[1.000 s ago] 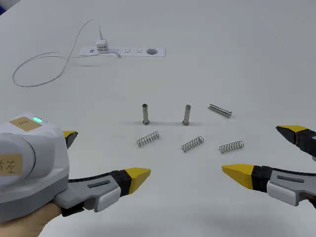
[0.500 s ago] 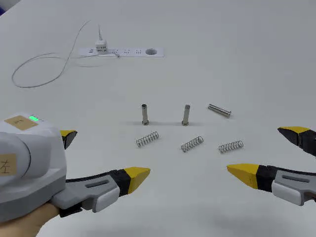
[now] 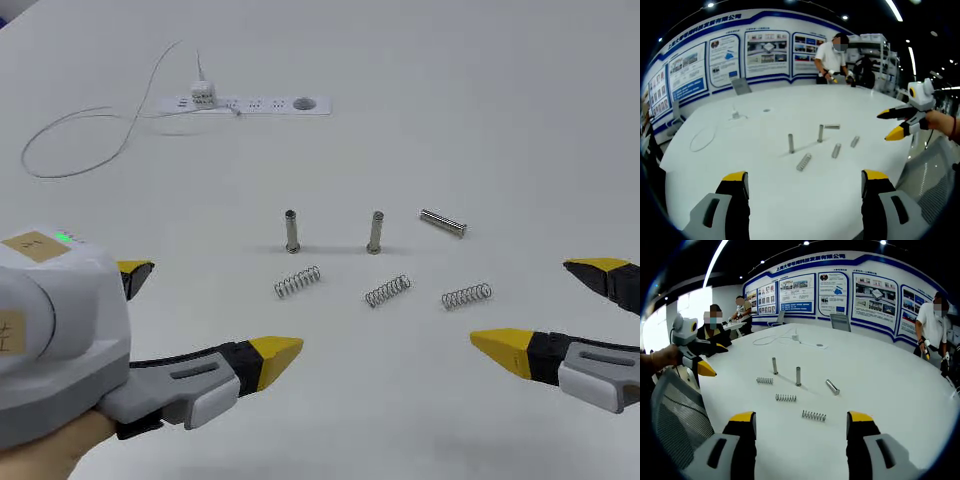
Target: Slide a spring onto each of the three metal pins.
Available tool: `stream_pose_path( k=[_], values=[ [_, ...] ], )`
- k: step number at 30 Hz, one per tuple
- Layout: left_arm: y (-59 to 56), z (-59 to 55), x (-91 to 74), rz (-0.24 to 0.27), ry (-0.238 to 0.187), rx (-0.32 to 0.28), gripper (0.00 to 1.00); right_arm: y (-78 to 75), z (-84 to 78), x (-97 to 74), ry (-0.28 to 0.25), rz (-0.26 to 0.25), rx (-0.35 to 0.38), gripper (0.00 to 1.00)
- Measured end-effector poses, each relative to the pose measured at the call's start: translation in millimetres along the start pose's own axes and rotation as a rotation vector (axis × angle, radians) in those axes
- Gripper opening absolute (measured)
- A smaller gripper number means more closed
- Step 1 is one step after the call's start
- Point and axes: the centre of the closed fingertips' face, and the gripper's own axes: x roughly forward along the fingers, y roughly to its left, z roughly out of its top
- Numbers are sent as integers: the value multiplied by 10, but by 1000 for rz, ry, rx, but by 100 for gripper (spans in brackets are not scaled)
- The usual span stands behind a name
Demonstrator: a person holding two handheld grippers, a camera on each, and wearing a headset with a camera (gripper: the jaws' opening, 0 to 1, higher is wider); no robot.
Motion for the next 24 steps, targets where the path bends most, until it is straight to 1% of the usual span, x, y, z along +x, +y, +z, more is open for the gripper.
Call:
stream_pose_path(
  k=[7, 10, 16, 20, 24],
  values=[
    [-7, 10, 3, -7, -3, 7, 97, -45, 38, 40, 3, 7, -5, 73],
    [-15, -7, 15, -10, 4, 7, 97, -81, 67, 80, 4, 8, -10, 72],
    [-44, -7, 33, -24, 2, 9, 97, -137, 125, 160, 3, 21, -17, 70],
    [-54, -10, 43, -30, 1, 11, 97, -220, 164, 220, 4, 26, -7, 67],
    [-73, -21, 49, -40, 1, 10, 96, -292, 186, 294, 16, 31, -21, 62]
  ],
)
